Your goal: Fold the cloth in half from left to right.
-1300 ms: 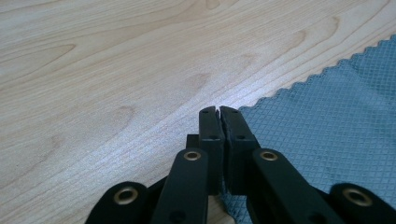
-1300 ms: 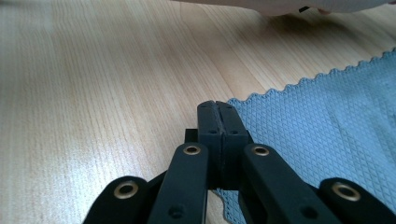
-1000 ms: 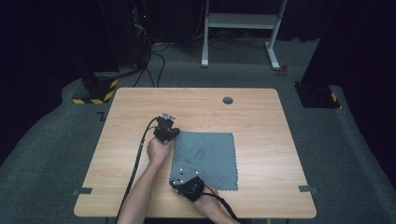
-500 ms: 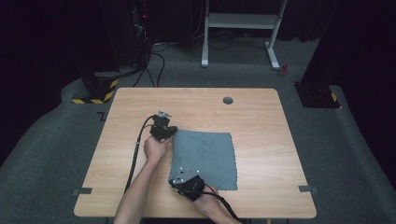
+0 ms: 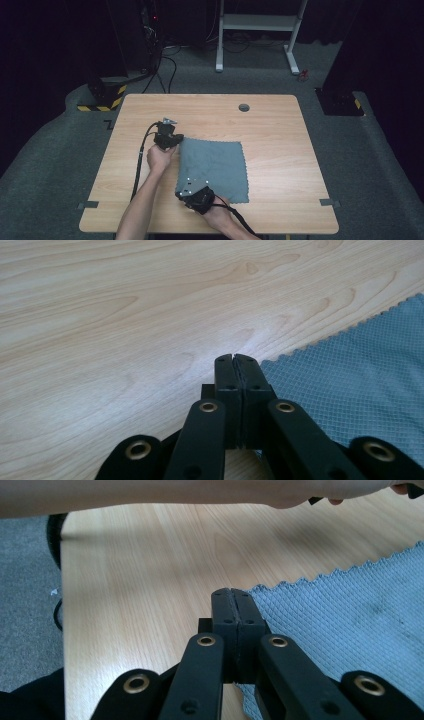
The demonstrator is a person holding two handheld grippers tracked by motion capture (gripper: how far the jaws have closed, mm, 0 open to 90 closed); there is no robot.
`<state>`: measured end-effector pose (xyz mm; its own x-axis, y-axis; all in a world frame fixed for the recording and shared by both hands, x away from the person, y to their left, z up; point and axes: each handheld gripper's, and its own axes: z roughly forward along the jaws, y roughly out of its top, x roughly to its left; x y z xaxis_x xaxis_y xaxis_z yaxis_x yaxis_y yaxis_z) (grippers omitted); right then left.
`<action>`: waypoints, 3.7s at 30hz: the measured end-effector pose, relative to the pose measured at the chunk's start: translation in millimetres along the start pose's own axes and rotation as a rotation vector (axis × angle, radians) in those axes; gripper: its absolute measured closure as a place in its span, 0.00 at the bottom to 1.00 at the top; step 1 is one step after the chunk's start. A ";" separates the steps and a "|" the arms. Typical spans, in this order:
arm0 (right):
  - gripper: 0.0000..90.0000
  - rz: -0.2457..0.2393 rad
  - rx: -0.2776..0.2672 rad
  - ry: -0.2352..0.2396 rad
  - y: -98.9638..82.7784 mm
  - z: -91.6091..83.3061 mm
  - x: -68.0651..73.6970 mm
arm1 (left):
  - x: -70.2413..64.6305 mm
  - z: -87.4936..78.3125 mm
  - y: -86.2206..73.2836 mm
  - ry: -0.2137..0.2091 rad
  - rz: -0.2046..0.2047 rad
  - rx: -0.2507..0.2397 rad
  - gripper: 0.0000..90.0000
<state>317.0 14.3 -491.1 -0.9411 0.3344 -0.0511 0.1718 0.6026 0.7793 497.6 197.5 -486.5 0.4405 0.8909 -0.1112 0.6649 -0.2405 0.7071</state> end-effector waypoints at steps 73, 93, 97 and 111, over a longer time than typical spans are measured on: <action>1.00 0.148 -0.017 -0.089 -73.4 -60.2 -27.7 | -64.9 26.6 28.4 -0.112 0.064 -0.046 0.99; 1.00 0.183 -0.025 -0.124 -92.8 -80.1 -31.4 | -94.3 42.1 41.5 -0.141 0.119 -0.028 0.99; 1.00 0.204 -0.024 -0.132 -98.0 -83.9 -32.9 | -99.1 46.0 42.6 -0.144 0.120 -0.026 0.99; 1.00 0.238 -0.027 -0.157 -109.9 -96.0 -38.5 | -114.3 58.6 47.2 -0.144 0.127 -0.012 0.99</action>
<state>306.4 -134.3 -514.8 -0.8181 0.5737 0.0409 0.3728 0.4748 0.7972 513.9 61.7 -481.4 0.6026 0.7892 -0.1182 0.5915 -0.3423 0.7300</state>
